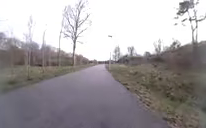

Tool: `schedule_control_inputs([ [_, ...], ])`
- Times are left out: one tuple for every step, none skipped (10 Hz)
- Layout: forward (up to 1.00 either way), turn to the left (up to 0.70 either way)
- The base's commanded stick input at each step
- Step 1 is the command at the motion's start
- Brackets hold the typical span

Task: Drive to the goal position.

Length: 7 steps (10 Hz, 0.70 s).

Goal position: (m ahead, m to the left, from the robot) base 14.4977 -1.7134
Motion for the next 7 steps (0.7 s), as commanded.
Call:
schedule_control_inputs([
  [0.70, 0.00],
  [0.70, 0.00],
  [0.70, 0.00],
  [0.70, 0.00],
  [0.70, 0.00],
  [0.70, 0.00],
  [0.70, 0.00],
])
